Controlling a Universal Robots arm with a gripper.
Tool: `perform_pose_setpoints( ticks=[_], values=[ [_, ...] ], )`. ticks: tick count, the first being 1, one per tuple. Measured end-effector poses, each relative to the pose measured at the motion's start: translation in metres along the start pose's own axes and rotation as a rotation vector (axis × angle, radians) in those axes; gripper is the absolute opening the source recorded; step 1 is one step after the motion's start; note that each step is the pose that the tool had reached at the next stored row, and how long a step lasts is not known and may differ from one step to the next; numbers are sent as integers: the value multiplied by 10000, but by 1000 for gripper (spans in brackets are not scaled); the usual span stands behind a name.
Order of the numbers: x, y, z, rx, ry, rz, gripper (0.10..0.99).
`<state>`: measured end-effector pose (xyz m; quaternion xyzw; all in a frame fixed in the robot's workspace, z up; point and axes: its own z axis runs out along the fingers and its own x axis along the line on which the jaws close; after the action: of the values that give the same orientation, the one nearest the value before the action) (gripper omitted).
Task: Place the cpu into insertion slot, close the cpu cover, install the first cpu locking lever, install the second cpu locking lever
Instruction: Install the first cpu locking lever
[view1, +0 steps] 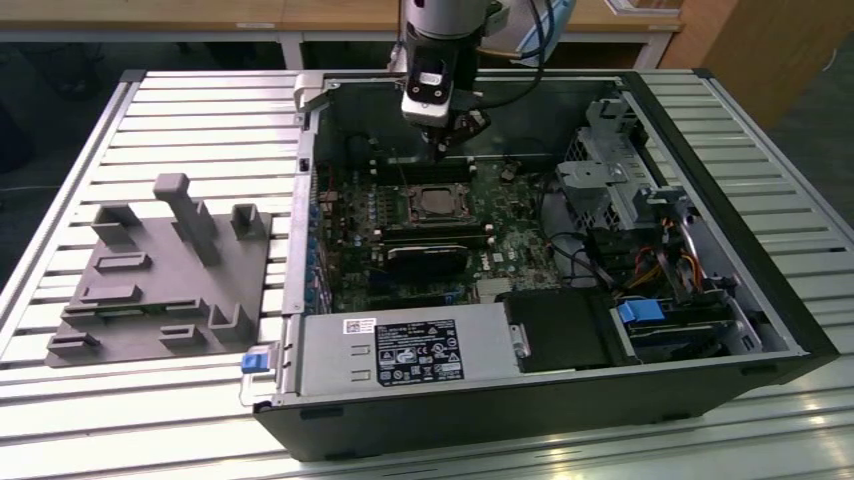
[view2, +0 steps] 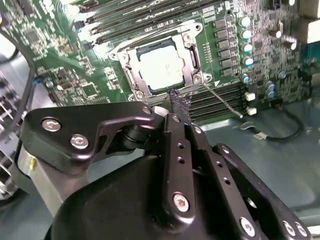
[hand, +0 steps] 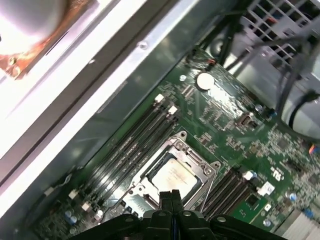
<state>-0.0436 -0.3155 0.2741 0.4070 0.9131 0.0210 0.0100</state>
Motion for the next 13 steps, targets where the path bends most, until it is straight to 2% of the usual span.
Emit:
perform_pose_setpoints(
  ticks=[13],
  values=[
    [0,-1,14,-2,110,-2364,106]
  ],
)
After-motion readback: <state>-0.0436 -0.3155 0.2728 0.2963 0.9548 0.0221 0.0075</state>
